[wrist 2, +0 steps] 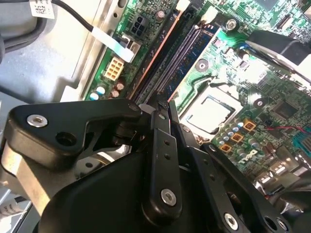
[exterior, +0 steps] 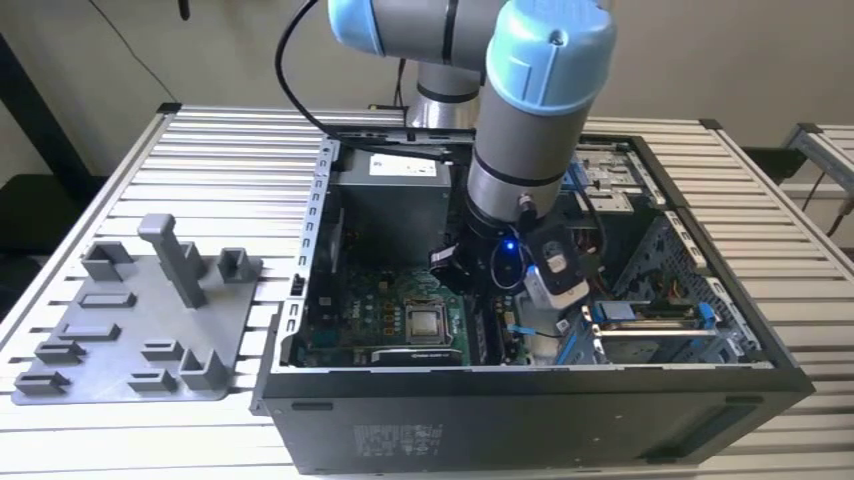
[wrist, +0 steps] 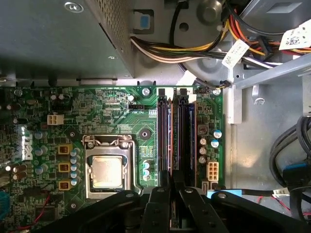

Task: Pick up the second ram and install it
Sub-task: 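Insert the second ram into the second slot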

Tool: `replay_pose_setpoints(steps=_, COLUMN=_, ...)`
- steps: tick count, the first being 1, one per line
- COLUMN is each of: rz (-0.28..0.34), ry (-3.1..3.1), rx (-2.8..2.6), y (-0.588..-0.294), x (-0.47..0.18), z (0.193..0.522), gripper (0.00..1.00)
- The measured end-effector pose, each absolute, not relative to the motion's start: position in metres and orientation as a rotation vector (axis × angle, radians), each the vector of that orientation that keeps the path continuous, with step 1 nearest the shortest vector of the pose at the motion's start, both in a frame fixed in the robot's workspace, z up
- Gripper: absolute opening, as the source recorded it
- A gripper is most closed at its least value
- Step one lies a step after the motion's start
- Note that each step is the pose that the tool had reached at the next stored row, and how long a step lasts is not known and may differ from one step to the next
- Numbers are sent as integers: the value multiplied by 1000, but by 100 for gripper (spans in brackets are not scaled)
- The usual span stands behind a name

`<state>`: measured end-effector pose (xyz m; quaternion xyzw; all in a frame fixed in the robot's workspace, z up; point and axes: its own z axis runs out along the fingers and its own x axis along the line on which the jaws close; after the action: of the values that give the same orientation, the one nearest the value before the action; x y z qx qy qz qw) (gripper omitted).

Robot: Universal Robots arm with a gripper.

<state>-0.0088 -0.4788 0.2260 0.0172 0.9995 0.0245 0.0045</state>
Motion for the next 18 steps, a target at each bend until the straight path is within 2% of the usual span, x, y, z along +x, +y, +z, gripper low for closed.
replay_pose_setpoints(steps=18, rz=77, ry=3131, rx=65, y=-475, x=-10, z=221, gripper=14)
